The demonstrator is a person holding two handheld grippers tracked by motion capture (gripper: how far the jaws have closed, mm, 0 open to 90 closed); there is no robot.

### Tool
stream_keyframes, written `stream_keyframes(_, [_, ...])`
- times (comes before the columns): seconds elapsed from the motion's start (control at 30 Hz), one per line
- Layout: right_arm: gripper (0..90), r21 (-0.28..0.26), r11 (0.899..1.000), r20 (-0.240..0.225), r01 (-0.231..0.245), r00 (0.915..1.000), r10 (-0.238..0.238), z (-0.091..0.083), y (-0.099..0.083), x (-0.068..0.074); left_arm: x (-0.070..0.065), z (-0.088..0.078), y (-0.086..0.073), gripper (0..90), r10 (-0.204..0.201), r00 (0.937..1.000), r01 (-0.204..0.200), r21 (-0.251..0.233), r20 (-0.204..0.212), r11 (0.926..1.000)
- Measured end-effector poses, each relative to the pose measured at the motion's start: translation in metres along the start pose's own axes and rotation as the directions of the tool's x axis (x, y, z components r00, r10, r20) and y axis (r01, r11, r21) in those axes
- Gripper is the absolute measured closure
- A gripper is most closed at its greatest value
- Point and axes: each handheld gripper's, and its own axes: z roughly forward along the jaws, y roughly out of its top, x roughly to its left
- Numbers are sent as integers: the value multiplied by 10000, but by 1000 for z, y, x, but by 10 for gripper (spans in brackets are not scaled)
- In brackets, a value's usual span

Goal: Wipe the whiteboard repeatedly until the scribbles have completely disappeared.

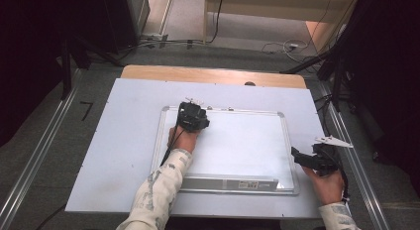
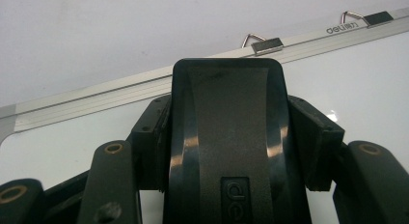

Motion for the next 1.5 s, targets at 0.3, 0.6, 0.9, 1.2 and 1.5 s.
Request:
stream_keyframes(0.3, [129,-13,10000,-27,-48,10000,48,0,0,0,9,-6,1,413,-63,10000,60,383,76,9992])
stream_keyframes(0.6, [130,29,10000,14,-10,10000,10,1,1,1,11,-17,-1,412,36,9999,-36,4,125,10000])
stream_keyframes(0.9, [130,34,10000,-2,5,10000,-5,1,1,1,24,-28,3,412,-349,9993,352,-208,143,9992])
stream_keyframes(1.2, [130,78,10000,19,-12,10000,11,1,0,2,30,-34,1,412,-448,9989,452,-316,113,9985])
stream_keyframes(1.5, [130,38,10000,34,21,10000,-21,0,0,1,35,-46,-3,411,-539,9985,543,-418,113,9976])
